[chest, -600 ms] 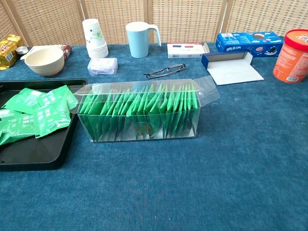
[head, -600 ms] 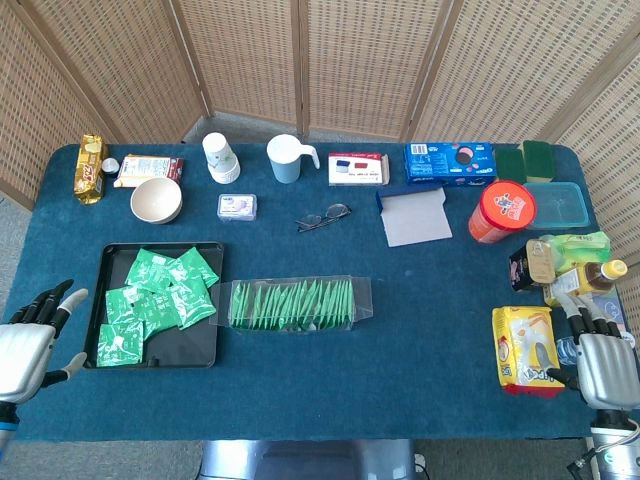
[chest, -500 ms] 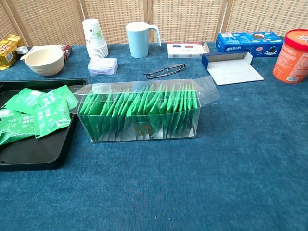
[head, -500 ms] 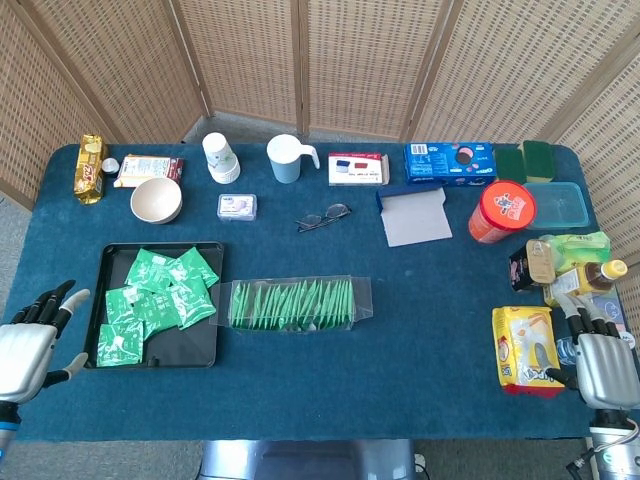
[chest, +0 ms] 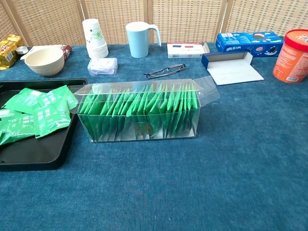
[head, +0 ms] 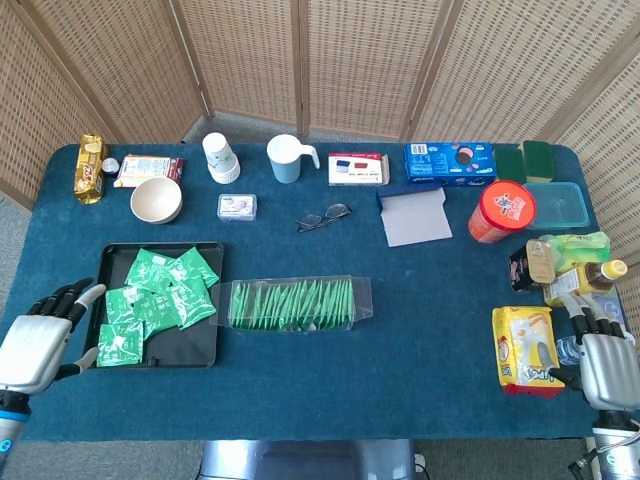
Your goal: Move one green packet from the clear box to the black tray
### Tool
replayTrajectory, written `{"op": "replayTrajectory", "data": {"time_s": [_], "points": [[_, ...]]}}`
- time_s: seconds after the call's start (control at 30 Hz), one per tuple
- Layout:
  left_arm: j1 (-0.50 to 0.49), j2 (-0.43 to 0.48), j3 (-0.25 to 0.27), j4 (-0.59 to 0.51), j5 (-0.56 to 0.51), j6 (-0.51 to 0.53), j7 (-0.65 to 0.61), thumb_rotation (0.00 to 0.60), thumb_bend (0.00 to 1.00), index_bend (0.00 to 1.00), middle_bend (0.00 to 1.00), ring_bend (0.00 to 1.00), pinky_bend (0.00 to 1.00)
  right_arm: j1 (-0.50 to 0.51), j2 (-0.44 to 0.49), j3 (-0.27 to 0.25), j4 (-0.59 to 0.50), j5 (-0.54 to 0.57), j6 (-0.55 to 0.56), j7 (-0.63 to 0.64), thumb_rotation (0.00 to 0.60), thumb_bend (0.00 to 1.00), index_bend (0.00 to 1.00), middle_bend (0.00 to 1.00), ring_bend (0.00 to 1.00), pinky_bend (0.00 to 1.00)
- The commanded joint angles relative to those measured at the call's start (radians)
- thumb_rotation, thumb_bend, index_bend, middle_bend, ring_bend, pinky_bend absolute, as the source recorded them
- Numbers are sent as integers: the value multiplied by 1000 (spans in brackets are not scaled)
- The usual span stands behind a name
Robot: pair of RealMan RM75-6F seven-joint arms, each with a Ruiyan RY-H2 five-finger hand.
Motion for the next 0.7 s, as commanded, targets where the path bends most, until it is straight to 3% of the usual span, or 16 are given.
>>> {"op": "replayTrajectory", "data": {"time_s": [0.03, 0.27, 0.6, 0.7], "points": [[-69, 4, -30, -3, -1, -82, -4, 600, 215, 131, 106, 132, 234, -1, -1, 0, -1, -1, 2, -1, 508, 390, 118, 194, 122, 191], [-231, -76, -100, 10, -23, -252, 41, 587, 213, 131, 105, 132, 234, -11, -6, -1, -3, -2, 16, 1, 507, 390, 118, 194, 122, 191], [-413, -266, -164, 26, -155, -416, 147, 418, 204, 96, 77, 129, 234, -30, -2, -1, -1, 6, 36, 6, 509, 390, 118, 194, 122, 191], [-454, -308, -170, 28, -213, -442, 203, 396, 204, 83, 71, 127, 234, -33, -5, -2, 3, 7, 39, 12, 508, 390, 118, 194, 122, 191]]}}
